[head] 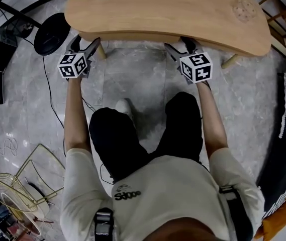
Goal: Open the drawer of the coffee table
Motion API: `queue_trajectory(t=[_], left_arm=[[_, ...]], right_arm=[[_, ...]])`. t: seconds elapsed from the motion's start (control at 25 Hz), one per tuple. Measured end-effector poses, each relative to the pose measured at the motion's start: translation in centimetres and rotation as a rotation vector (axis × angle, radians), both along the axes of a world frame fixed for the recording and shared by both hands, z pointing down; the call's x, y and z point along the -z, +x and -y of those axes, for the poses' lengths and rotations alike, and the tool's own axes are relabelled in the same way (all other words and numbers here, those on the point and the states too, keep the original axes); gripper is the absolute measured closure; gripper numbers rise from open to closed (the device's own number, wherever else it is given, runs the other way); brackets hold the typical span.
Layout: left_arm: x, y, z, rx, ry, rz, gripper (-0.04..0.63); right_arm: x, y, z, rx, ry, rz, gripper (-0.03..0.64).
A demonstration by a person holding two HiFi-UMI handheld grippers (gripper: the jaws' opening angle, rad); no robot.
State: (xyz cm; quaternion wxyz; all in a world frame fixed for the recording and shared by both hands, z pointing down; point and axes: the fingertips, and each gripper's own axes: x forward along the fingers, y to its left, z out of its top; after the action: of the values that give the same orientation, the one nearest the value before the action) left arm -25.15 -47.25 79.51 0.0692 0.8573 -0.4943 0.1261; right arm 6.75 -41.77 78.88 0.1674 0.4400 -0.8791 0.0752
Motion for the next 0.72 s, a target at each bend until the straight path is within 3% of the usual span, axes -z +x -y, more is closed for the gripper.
queue_trajectory(t=[0.2, 0.72], left_arm=[[0.3, 0.5, -0.2, 0.002, -0.008, -0.053, 0.196], [0.3, 0.2, -2.5, 0.023, -0.029, -0.06, 0.198]], right_arm=[[0.4, -0.1, 0.0, -0.028, -0.012, 0.061, 0.338], [0.4, -0.1, -2.1, -0.051, -0.044, 0.053, 0.336]])
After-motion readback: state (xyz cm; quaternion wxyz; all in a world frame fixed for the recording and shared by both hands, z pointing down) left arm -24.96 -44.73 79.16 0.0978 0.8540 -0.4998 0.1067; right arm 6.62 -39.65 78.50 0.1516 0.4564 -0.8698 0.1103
